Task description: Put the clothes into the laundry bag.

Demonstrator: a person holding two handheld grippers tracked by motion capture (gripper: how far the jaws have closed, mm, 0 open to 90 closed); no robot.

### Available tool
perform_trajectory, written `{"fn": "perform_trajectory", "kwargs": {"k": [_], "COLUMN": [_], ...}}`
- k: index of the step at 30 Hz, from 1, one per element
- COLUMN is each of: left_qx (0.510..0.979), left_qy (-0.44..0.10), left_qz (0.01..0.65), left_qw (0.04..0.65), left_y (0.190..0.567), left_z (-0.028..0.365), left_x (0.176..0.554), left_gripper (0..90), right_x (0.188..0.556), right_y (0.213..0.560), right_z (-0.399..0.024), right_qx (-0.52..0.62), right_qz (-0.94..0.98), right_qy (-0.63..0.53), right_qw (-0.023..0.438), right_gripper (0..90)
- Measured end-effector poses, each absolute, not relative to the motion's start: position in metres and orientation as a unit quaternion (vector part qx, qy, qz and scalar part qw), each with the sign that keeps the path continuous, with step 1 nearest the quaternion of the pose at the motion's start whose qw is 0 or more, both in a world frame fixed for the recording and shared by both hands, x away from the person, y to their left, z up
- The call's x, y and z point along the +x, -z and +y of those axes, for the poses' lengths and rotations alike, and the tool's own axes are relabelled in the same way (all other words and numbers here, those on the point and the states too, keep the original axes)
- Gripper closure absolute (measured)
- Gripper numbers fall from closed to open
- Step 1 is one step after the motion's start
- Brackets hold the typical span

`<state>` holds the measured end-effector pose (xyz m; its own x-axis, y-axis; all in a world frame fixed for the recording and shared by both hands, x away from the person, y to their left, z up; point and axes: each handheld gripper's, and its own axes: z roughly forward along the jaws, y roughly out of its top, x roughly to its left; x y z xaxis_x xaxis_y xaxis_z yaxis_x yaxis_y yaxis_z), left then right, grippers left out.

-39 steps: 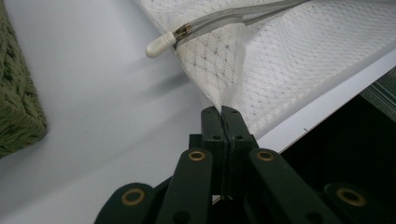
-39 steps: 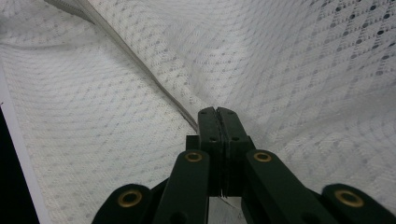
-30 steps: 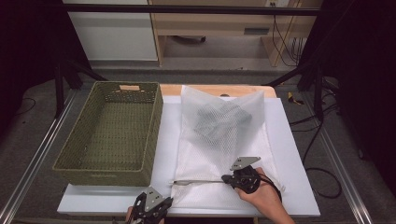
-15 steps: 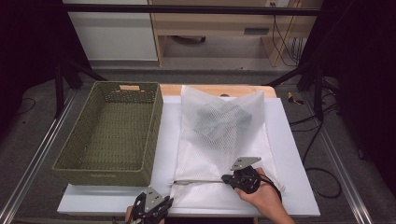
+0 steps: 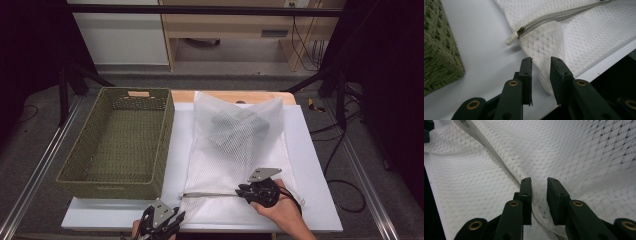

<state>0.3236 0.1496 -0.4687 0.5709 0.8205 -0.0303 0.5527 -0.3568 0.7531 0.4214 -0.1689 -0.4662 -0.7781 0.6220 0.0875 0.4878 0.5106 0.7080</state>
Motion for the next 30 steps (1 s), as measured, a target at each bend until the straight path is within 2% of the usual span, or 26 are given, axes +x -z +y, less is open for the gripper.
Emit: {"fn": "perform_trajectory", "kwargs": {"k": [14,30], "left_qx": [0.802,0.796], "left_qy": [-0.189,-0.195], "left_qz": [0.429,0.433], "left_qw": [0.371,0.375], "left_y": [0.467,0.465], "left_z": [0.154,0.157], "left_x": [0.325,0.326], "left_gripper": [70.9,63.4], "right_x": [0.415,0.415], "right_y": [0.45,0.425], "right_z": [-0.159,-0.121], "right_qx": [0.295,0.255], "right_qz": [0.865,0.878], "right_qy": [-0.393,-0.389], "right_qw": [0.101,0.11], "right_gripper": [73.2,73.7]}}
